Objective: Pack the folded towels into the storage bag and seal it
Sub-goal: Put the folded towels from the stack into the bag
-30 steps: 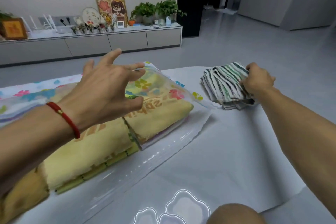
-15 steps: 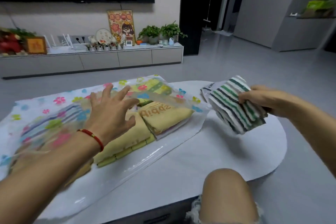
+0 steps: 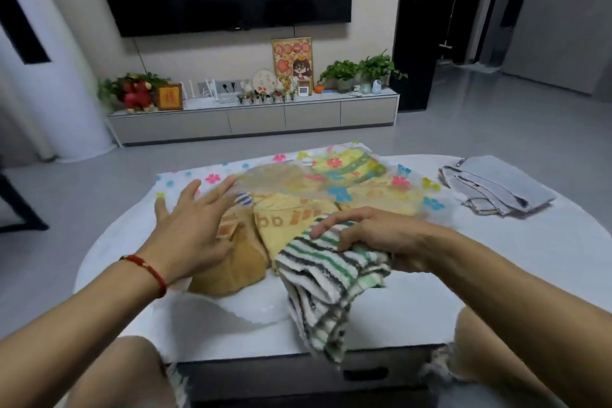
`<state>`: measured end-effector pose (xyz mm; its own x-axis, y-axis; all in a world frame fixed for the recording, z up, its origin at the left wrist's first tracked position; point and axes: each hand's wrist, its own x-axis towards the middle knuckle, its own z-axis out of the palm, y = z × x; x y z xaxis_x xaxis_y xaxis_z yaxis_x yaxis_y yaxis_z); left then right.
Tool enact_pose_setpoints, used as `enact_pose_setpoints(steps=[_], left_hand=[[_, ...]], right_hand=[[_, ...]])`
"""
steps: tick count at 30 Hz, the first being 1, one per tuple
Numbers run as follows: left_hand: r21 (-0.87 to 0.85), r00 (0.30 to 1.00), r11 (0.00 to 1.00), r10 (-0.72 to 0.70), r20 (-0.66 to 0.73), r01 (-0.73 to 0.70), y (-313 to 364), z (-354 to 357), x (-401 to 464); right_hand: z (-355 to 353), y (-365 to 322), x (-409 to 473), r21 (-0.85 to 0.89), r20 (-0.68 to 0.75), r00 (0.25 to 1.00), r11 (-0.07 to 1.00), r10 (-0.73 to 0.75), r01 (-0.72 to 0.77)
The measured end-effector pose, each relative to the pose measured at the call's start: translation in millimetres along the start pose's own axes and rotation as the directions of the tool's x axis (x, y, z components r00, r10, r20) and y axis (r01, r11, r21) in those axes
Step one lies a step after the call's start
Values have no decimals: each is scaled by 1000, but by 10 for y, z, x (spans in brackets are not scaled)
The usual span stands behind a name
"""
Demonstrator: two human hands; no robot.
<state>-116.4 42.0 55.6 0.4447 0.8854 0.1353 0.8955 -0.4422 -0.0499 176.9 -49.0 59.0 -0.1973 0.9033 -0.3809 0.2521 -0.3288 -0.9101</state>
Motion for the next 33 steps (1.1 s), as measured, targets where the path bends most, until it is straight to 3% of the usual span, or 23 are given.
enact_pose_setpoints(steps=[3, 5, 7, 9, 10, 11, 14, 18, 23, 28, 33], left_hand=[[-50, 1000, 999, -7, 18, 7, 12, -126, 35], [-95, 999, 995, -20, 34, 23, 25, -211, 63], [-116, 999, 993, -32, 23, 34, 16, -256, 72], [-138, 999, 990, -38, 1, 38, -9, -254, 67], [-149, 999, 988, -41, 0, 41, -16, -250, 60], [-153, 999, 987, -44, 6, 44, -19, -246, 49], [-128, 998, 990, -50, 29, 53, -15, -204, 12], [-147, 997, 987, -60, 46, 66, -20, -144, -37], [-157, 997, 986, -56, 57, 64, 13, -123, -60], [-184, 997, 981, -52, 57, 62, 16, -142, -86], [-220, 998, 974, -51, 43, 59, 20, -252, -20]], right_hand=[[463, -143, 583, 193, -132, 990, 978, -57, 81], [761, -245, 992, 369, -310, 945, 903, -104, 221], [1069, -341, 1298, 593, -471, 878, 705, -89, 390], [1366, -312, 1474, 796, -442, 896, 440, -49, 416], [1522, -244, 1492, 851, -367, 929, 383, -54, 359], [1677, -150, 1492, 860, -299, 953, 415, -59, 296], [1991, 125, 1499, 720, -204, 978, 668, -52, 185], [1995, 217, 1526, 650, -334, 937, 695, -101, 306], [1977, 300, 1545, 445, -208, 974, 877, -95, 181], [1722, 295, 1549, 378, -407, 892, 853, -197, 361], [1344, 196, 1270, 496, -641, 765, 726, -65, 477]])
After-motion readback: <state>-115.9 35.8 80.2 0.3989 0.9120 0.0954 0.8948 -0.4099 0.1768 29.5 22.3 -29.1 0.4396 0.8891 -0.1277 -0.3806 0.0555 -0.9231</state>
